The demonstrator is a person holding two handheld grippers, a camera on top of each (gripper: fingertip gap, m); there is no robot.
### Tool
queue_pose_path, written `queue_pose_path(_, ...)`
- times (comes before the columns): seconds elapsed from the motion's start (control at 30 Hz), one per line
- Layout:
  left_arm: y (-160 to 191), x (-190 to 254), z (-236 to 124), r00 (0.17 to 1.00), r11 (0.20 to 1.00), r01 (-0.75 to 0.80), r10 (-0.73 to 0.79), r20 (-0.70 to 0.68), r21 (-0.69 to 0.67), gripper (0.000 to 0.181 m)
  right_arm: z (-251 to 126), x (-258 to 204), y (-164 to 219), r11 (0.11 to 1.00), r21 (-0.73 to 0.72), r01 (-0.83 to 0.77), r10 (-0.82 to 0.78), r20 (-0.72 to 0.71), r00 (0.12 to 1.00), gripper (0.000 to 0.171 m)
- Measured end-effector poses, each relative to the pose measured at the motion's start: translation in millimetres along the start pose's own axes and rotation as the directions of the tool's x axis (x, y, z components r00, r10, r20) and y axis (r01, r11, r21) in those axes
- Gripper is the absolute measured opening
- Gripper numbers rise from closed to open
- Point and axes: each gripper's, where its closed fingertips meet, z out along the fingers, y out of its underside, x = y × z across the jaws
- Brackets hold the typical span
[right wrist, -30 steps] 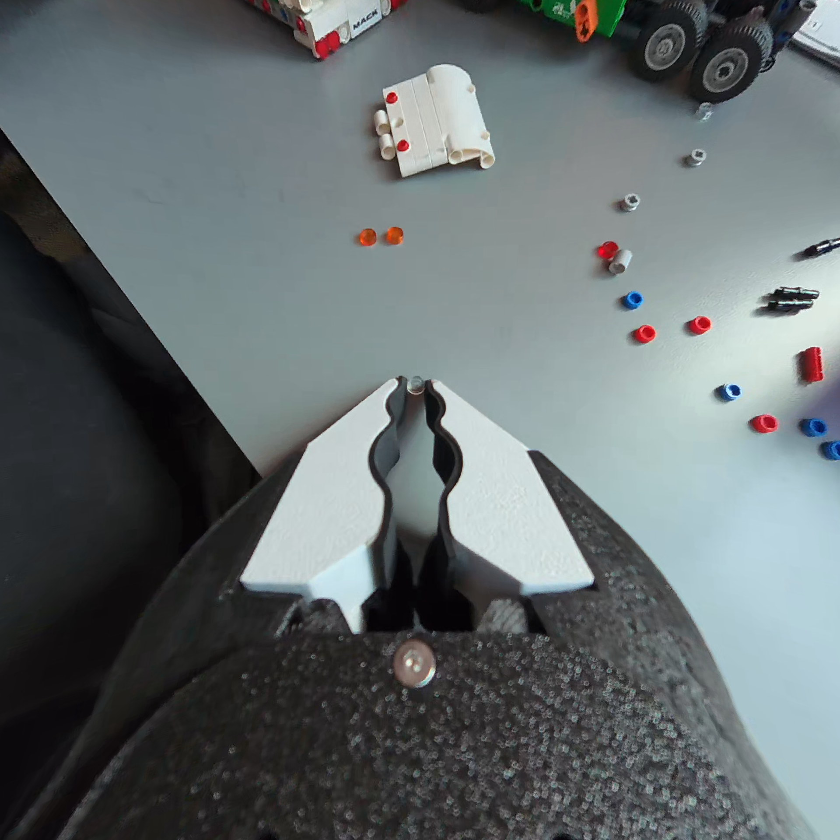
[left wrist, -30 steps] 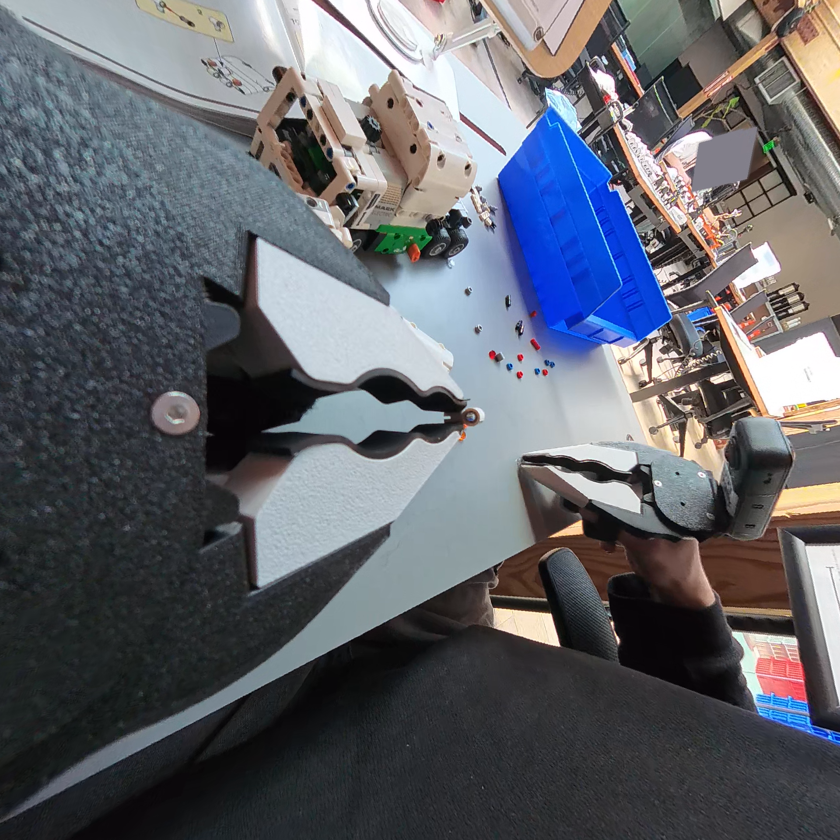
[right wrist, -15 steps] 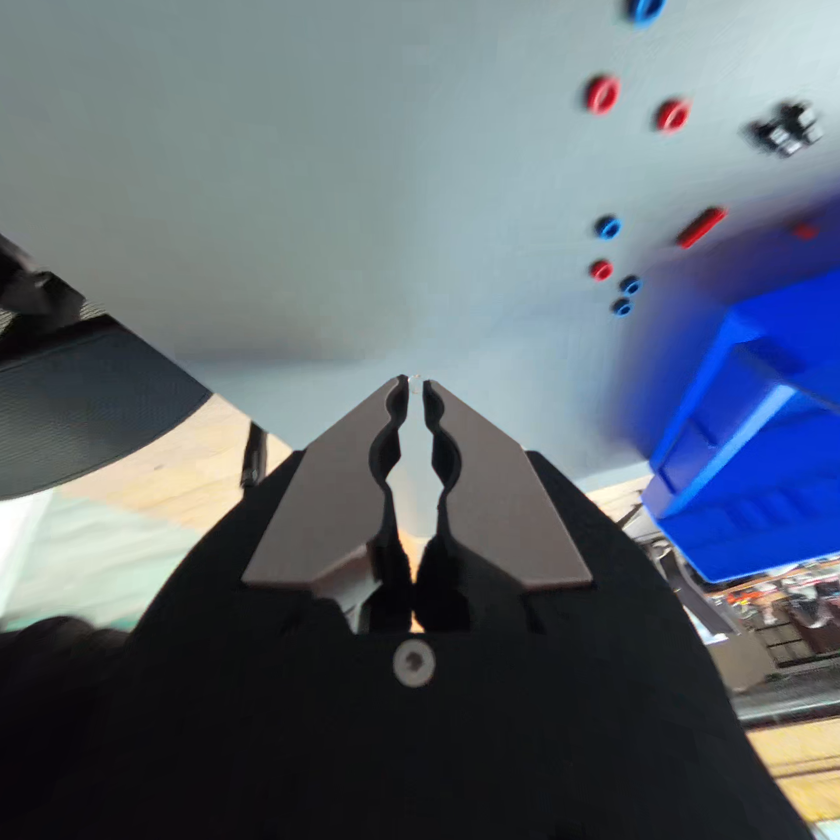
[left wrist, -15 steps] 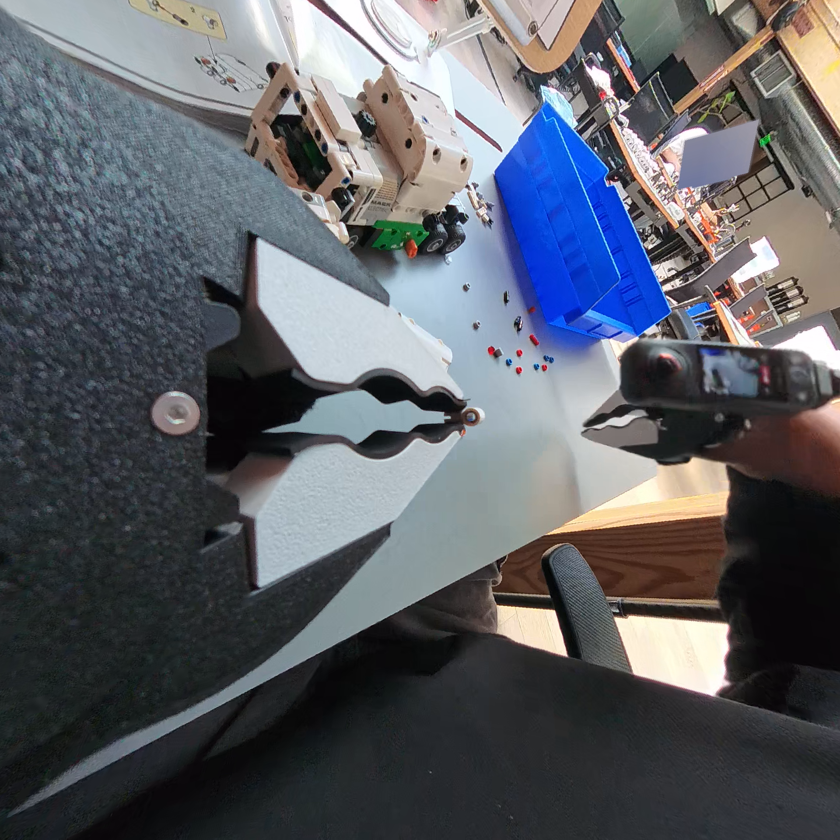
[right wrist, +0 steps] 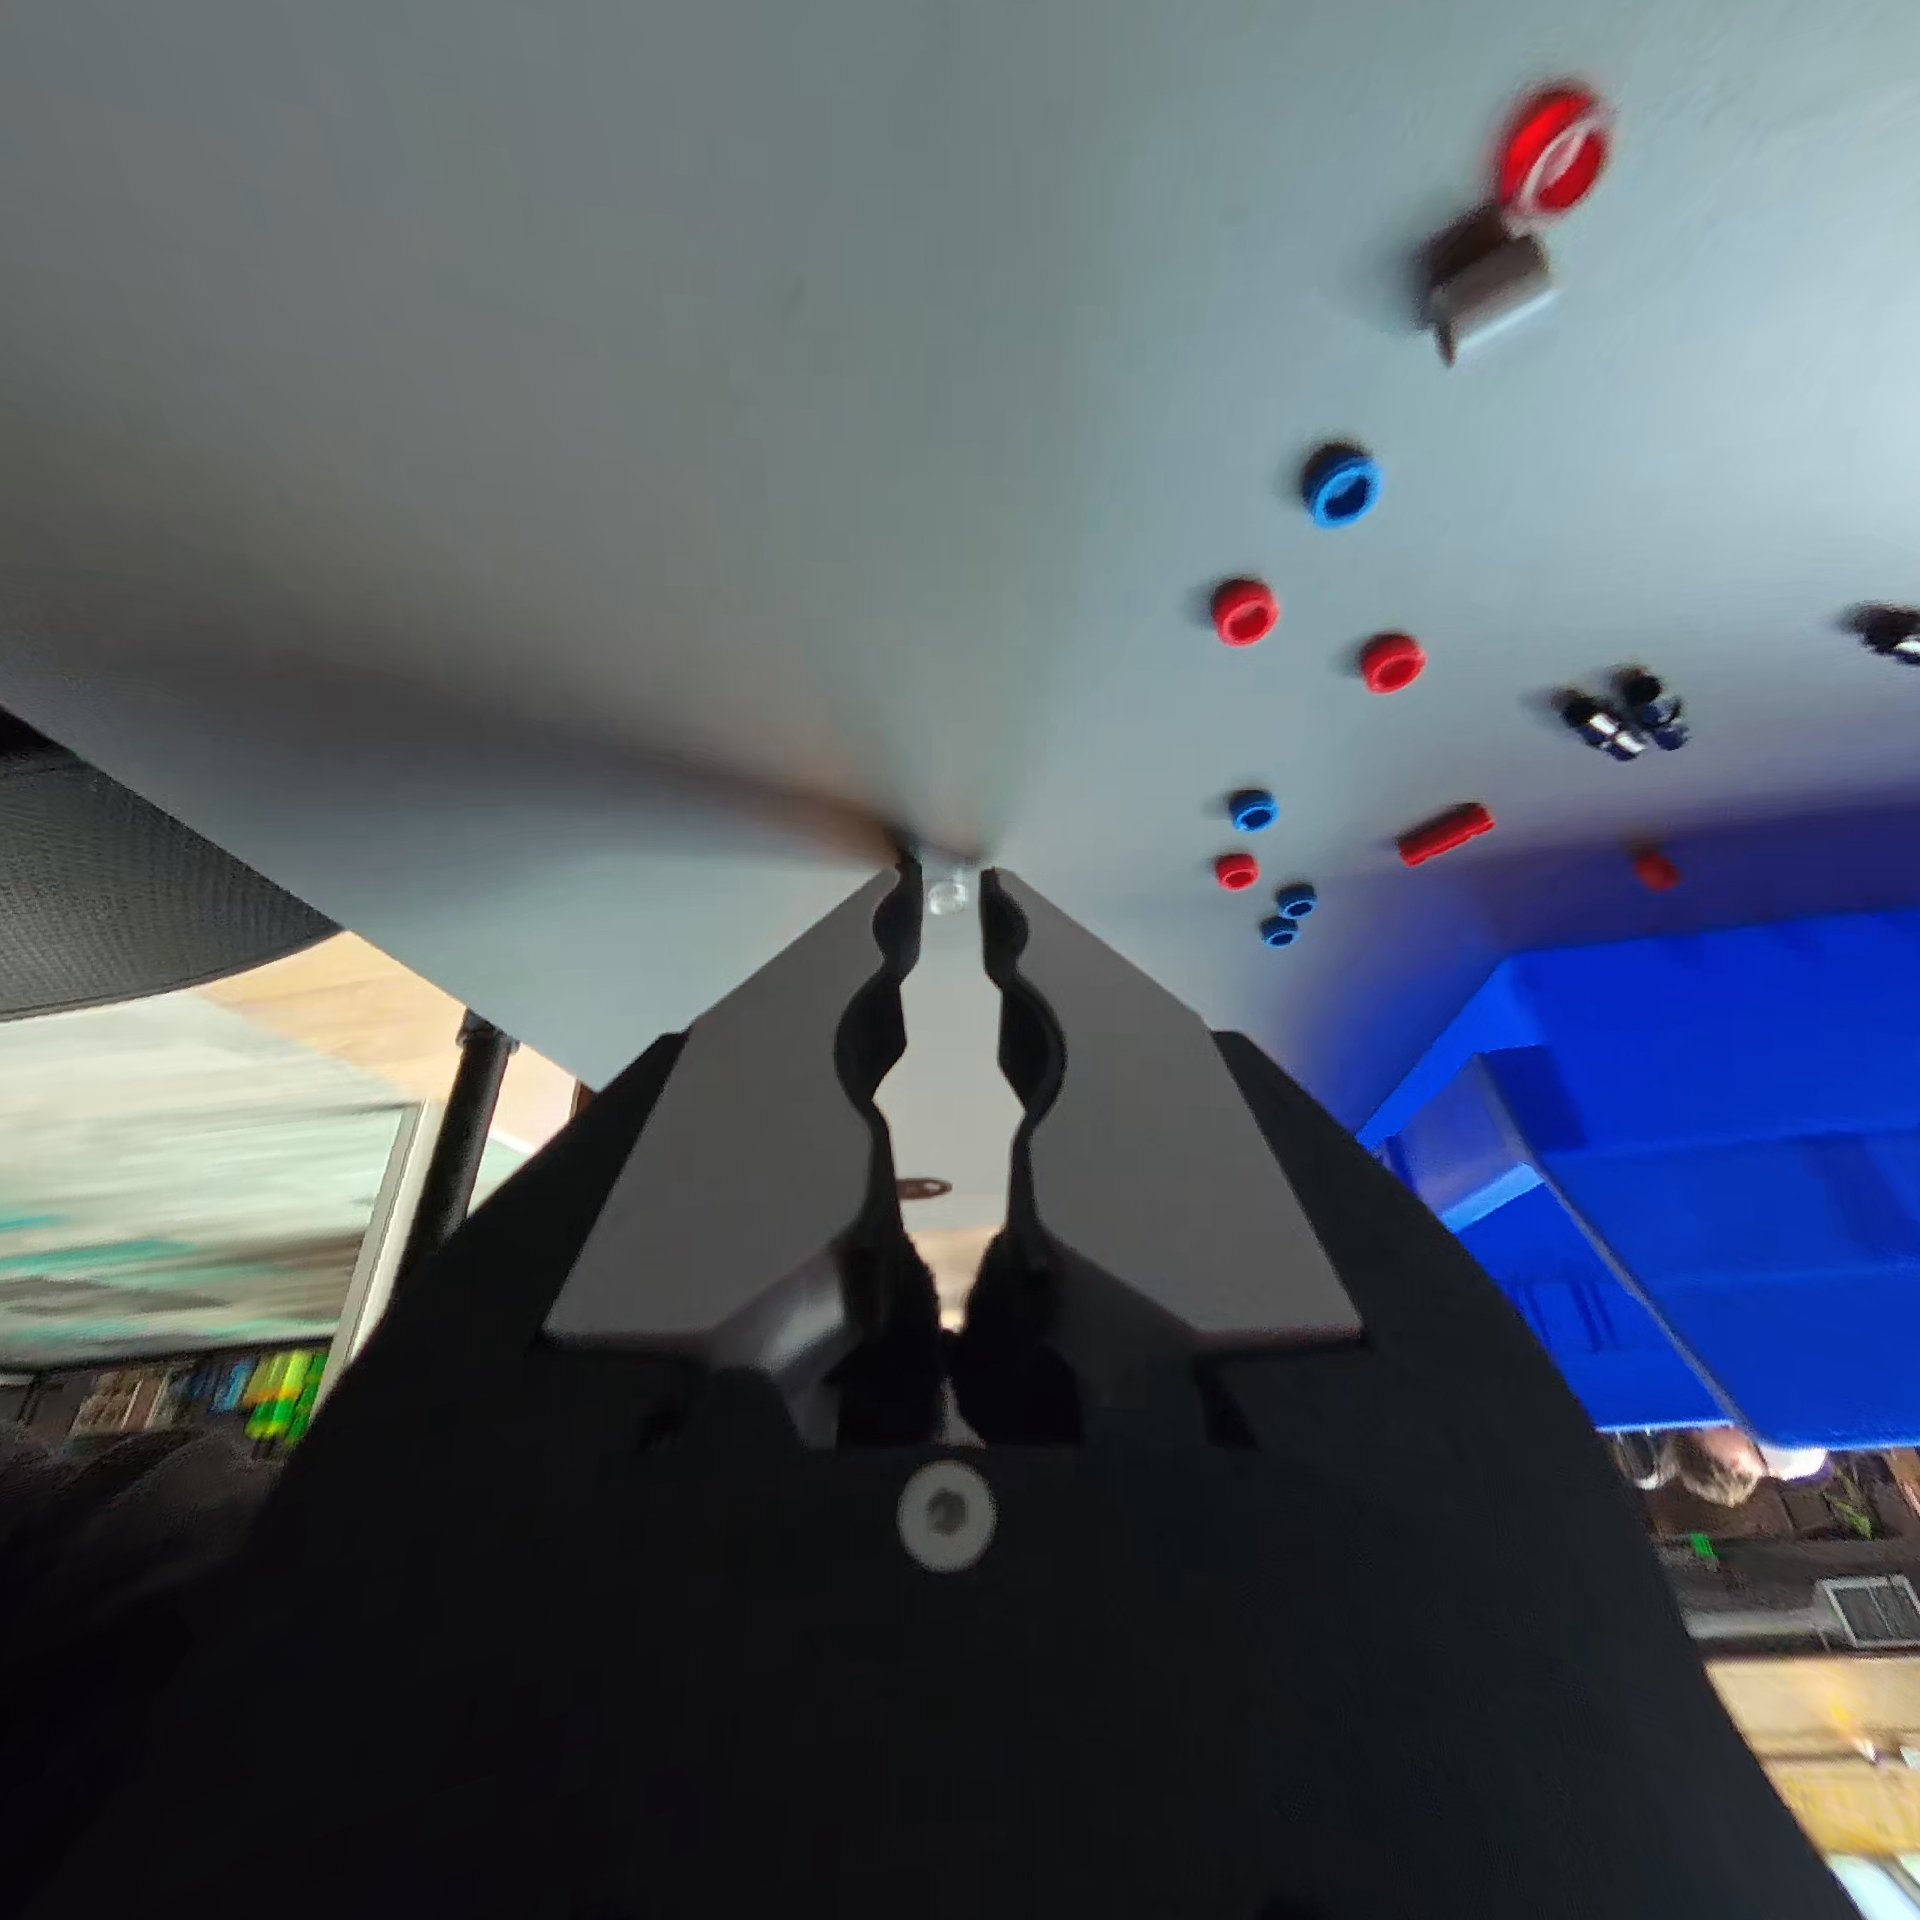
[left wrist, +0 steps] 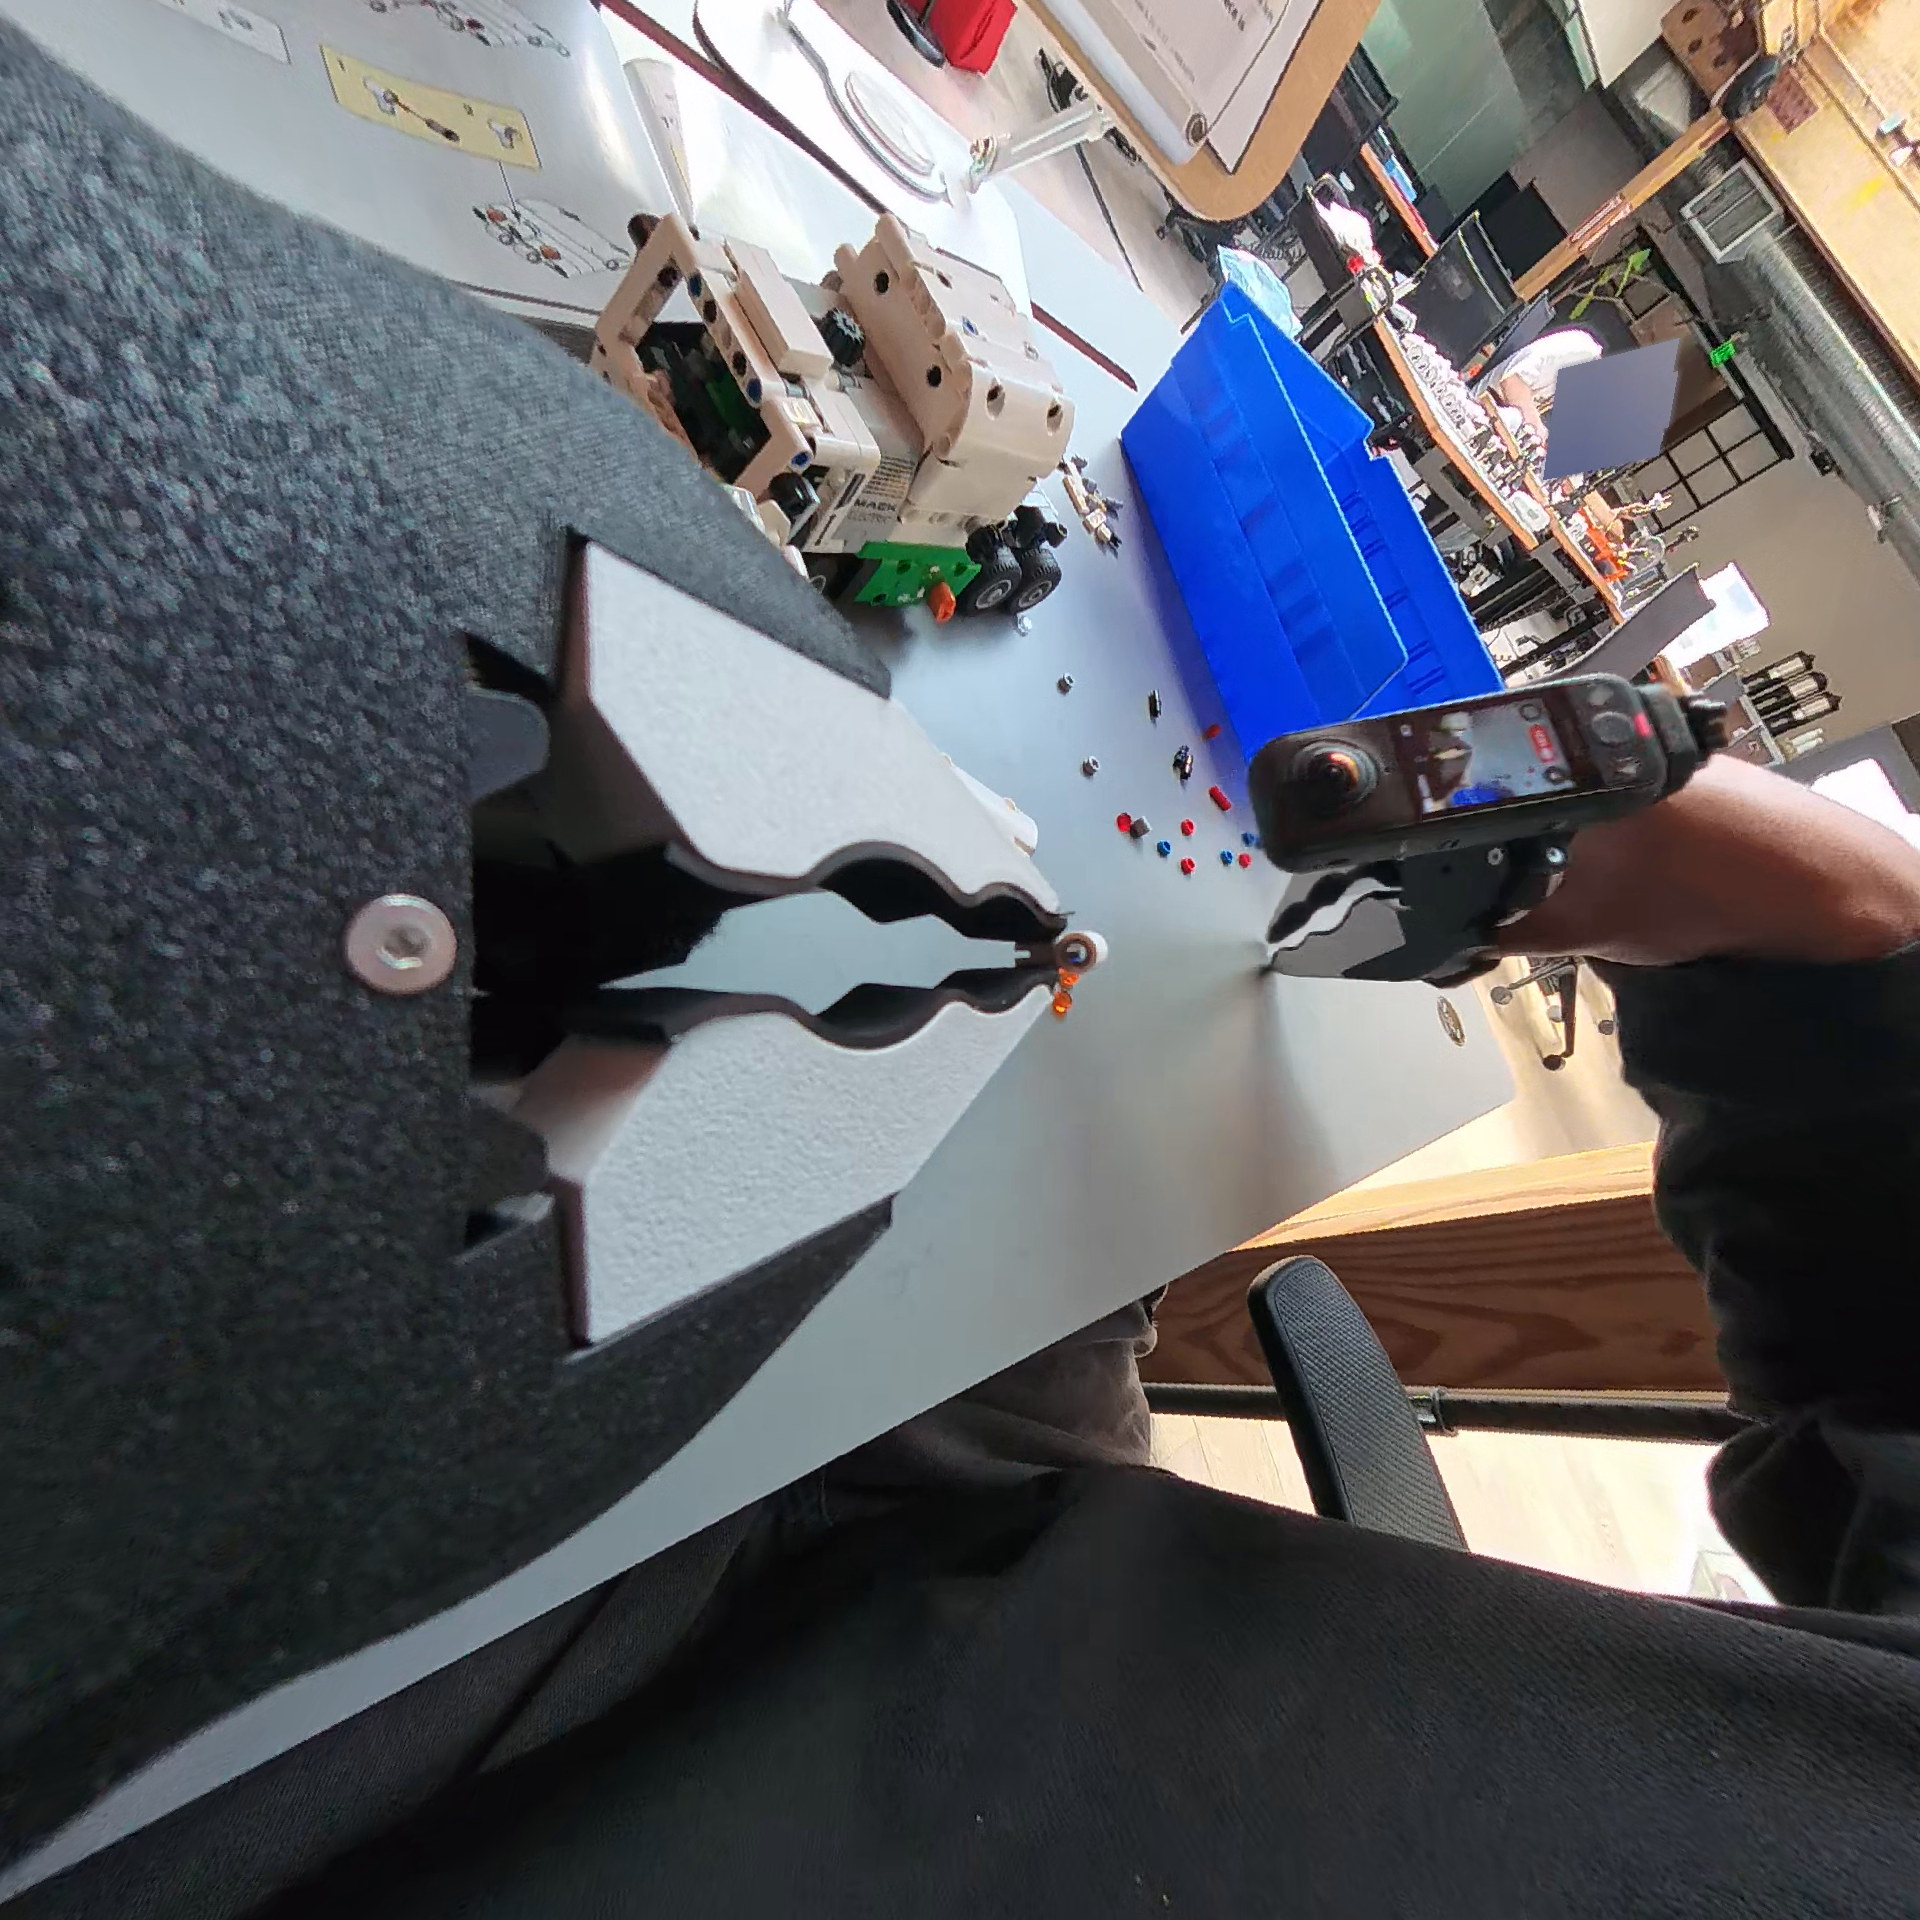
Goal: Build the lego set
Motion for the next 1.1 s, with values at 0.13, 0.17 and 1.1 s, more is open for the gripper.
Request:
queue_pose_path(0.13,-0.1,0.4,0.1,1.0,1.0,-0.003,0.003,0.0,-0.002,0.002,-9.6,-0.2,-6.0,0.984,0.174,-0.041,0.044,-0.014,0.999,0.015)
queue_pose_path(0.17,-0.4,0.4,0.0,1.0,1.0,-0.005,0.005,0.0,-0.001,0.002,-12.1,3.1,-1.6,0.974,0.216,-0.064,0.073,-0.035,0.997,0.016)
queue_pose_path(1.1,4.1,-1.5,3.3,1.0,1.0,0.028,-0.028,-0.005,-0.009,0.002,-0.6,2.3,-0.9,0.377,0.827,-0.416,0.45,0.229,0.863,0.008)
